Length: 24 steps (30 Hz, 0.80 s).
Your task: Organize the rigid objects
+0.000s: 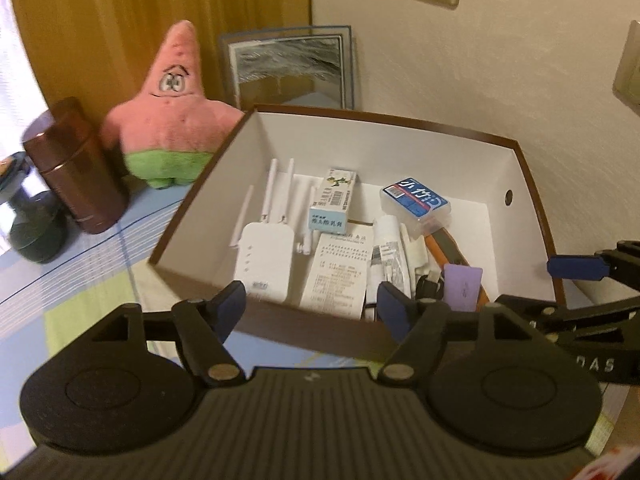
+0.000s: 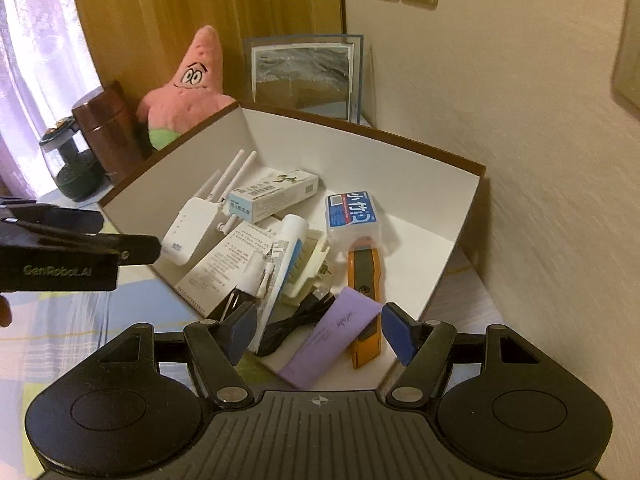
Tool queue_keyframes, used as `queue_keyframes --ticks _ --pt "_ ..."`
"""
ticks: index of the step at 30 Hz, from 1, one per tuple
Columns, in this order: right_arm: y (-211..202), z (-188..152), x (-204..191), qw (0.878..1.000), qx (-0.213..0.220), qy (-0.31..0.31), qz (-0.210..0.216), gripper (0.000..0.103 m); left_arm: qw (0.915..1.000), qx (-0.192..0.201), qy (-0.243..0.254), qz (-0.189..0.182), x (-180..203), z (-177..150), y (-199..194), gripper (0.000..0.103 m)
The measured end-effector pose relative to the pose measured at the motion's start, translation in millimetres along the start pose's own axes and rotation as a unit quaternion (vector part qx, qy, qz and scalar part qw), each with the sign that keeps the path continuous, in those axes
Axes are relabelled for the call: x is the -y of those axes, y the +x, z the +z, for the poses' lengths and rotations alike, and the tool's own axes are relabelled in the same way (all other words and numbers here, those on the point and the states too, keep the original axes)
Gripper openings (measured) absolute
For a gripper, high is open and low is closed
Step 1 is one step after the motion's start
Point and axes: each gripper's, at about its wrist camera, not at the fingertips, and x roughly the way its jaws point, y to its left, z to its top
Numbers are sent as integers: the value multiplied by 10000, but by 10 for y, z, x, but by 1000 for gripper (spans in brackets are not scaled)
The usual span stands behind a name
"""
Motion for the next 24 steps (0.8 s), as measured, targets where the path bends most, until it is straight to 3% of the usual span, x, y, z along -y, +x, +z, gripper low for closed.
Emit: queue_keyframes --ticks 9,14,24 --pt "-362 -221 -25 9990 133 89 413 66 9995 189 -111 225 106 -405 -550 69" --pt "-551 -347 -112 9981 177 -6 595 66 9989 260 -367 135 53 -621 -848 69" --pt "-823 -661 -505 9976 137 -193 654 66 9972 257 -620 331 -198 -1086 -1386 69"
